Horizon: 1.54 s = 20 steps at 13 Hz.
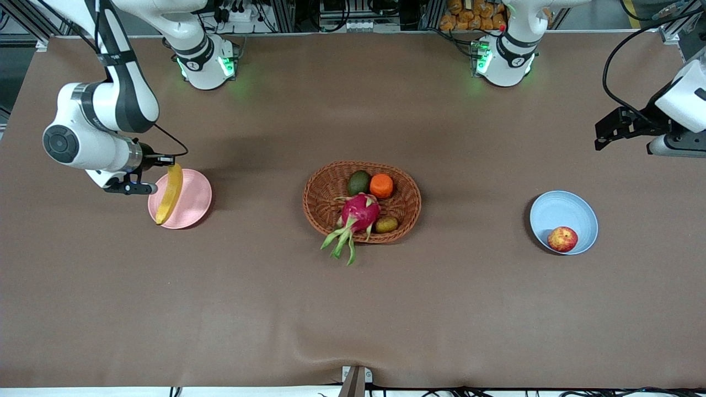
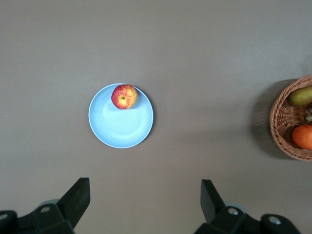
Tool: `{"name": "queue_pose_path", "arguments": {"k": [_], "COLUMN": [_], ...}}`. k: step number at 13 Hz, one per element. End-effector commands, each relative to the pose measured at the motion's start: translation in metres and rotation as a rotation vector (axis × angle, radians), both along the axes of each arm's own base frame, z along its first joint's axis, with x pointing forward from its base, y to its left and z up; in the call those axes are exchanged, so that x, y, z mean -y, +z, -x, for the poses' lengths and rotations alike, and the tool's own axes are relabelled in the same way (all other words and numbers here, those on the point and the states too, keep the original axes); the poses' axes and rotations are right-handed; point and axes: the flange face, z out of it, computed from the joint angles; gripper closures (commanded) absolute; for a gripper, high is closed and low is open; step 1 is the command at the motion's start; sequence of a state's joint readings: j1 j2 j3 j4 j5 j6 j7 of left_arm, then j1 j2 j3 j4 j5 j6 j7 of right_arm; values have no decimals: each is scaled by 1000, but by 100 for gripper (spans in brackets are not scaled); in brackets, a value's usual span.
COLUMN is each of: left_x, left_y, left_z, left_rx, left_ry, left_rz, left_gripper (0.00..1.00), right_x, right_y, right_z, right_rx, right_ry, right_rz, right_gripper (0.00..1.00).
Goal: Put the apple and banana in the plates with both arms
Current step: 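Lower the banana onto the pink plate and open the right gripper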
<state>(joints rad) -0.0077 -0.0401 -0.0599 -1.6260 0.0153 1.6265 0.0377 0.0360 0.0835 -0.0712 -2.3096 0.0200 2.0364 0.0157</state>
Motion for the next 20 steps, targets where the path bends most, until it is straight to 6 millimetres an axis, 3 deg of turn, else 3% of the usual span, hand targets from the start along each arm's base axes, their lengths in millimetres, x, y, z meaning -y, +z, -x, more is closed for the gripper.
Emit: {"name": "queue_pose_path", "arguments": {"k": [1, 10, 12, 14, 15, 18, 20], "left_x": [4, 1, 0, 0, 3, 9, 4], "left_y": [24, 19, 18, 23, 23, 14, 13], "left_z": [6, 11, 10, 10, 9, 5, 4], "left_rx": [42, -5, -7, -1, -1, -15, -16], "left_ry": [39, 99, 93, 97, 91, 82, 83], "left_rz": [53, 43, 44, 46, 45, 33, 14], "left_gripper": [0, 0, 0, 0, 0, 0, 0], "right_x": [1, -4, -5, -8, -8, -11, -13], "right_y": [-6, -24, -23, -22, -21, 8, 52], "right_z": [1, 4, 4, 3, 2, -12, -36], "right_rx": [7, -28, -31, -34, -39, -92, -92], "right_ry": [24, 33, 34, 37, 36, 40, 45], "right_rz": [1, 0, -2, -2, -3, -10, -12], "right_gripper": [100, 99, 86, 20, 0, 0, 0]}}
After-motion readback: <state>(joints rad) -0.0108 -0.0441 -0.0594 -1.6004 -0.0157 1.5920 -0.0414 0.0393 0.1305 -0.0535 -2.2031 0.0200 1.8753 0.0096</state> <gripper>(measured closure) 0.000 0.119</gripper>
